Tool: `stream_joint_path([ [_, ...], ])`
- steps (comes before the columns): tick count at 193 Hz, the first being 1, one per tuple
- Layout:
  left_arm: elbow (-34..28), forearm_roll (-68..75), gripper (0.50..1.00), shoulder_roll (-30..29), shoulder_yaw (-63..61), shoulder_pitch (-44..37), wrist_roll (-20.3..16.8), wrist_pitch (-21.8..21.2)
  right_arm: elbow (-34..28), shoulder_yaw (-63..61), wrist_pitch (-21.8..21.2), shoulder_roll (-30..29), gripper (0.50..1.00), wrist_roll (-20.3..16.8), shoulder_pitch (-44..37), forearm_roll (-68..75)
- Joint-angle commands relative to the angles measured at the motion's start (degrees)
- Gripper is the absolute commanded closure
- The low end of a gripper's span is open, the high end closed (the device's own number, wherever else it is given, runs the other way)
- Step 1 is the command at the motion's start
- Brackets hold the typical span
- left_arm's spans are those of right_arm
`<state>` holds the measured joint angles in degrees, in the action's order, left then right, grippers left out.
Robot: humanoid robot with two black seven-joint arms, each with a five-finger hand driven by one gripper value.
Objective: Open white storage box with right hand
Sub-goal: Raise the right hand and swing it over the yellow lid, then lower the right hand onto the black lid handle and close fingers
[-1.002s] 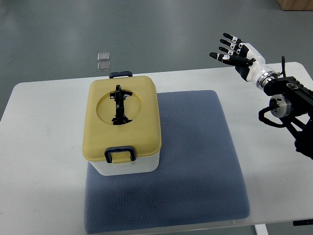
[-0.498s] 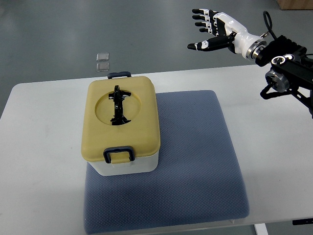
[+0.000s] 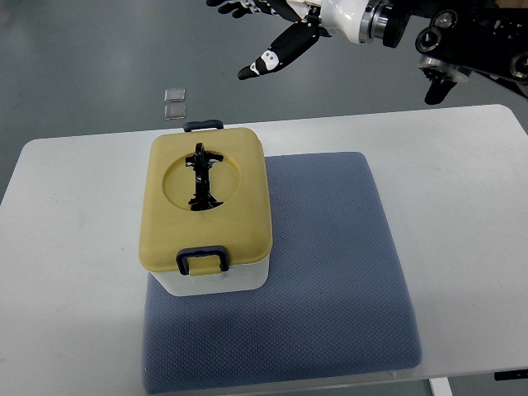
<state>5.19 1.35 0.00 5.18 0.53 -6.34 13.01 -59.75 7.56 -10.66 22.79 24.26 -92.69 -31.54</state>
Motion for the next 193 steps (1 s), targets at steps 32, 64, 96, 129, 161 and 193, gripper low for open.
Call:
stream_joint_path([
  [32,0.0,0.0,0.5,0.0,0.0,0.0,0.0,0.0,-0.3,9.1,-2.4,-6.2,0.572,2.3,-8.6,-1.9],
  [64,0.0,0.0,0.5,0.0,0.0,0.0,0.0,0.0,-0.2,12.3,-2.6,-10.0,0.572,2.4,-10.9,-1.9],
  [96,0.0,0.0,0.5,0.0,0.0,0.0,0.0,0.0,-0.2,14.1,-3.2,-13.2,0.572,2.4,-13.9,-1.9],
  [129,0.0,0.0,0.5,0.0,0.0,0.0,0.0,0.0,0.0,17.7,-2.7,-15.7,0.572,2.5,-16.0,-2.3],
  [161,0.0,0.1,0.5,0.0,0.0,0.0,-0.1,0.0,0.2,21.1,3.4,-18.0,0.576,4.9,-16.8,-6.7],
  [193,0.0,0.1,0.5,0.0,0.0,0.0,0.0,0.0,0.1,23.0,8.5,-18.5,0.579,10.7,-16.8,-16.7],
])
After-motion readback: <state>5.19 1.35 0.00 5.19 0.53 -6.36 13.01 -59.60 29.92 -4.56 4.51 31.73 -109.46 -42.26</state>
